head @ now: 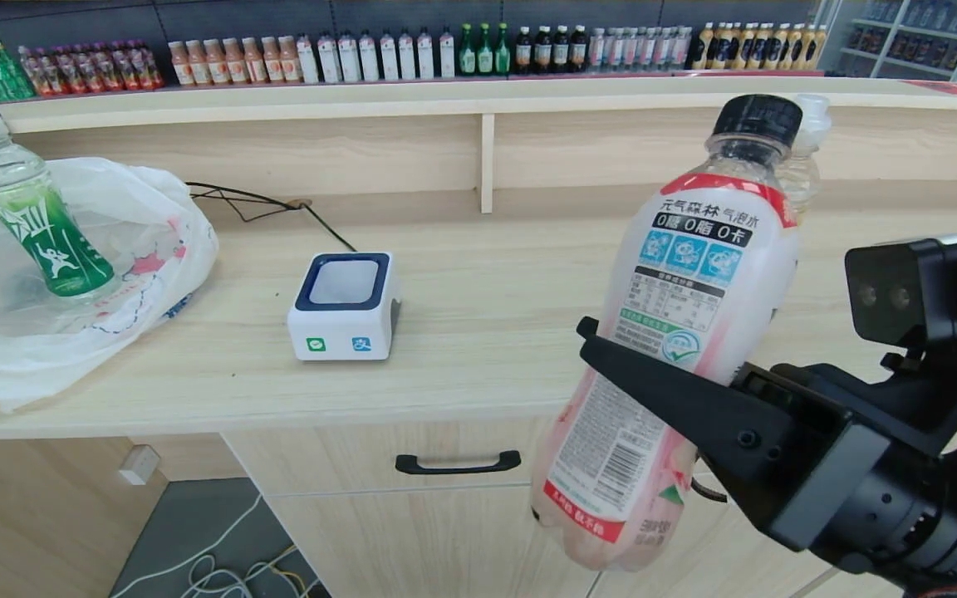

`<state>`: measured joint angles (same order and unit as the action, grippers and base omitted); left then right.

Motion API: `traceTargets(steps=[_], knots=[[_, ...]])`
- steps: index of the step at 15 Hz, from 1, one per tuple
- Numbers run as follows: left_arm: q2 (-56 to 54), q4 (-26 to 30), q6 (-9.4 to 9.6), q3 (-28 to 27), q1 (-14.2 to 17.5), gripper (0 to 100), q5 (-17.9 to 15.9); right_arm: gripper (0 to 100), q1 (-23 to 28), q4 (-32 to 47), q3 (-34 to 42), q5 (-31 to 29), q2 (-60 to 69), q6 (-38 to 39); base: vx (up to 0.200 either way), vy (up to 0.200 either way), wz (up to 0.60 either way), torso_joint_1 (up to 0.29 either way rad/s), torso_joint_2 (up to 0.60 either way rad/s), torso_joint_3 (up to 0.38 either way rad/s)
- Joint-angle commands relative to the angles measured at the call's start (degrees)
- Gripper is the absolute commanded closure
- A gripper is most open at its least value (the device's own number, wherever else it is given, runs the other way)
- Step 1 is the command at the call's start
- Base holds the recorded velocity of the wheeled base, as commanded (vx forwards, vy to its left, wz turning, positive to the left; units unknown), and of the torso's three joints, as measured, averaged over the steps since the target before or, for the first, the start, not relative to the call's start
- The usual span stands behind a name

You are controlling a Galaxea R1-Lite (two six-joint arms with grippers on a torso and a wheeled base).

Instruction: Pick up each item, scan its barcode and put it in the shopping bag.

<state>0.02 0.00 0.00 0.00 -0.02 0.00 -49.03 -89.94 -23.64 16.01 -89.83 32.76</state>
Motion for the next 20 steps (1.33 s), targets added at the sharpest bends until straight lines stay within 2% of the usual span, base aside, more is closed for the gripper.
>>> traceTargets(steps=[1,8,20], knots=[[-0.02,0.00,0.00,0.00,0.02,0,0.00,100,-2.03,-0.06,-0.97,0.08,0.80,0.82,0.000,0.000,0.00,0.000,0.00,0.000],[-0.02,0.00,0.00,0.00,0.02,0,0.00,100,-2.12,-0.06,-2.11,0.08,2.12,5.48,0.000,0.000,0.00,0.000,0.00,0.000],[-0.02,0.00,0.00,0.00,0.02,0,0.00,100,-2.47,-0.06,-1.24,0.08,3.70,5.65,0.000,0.000,0.00,0.000,0.00,0.000]])
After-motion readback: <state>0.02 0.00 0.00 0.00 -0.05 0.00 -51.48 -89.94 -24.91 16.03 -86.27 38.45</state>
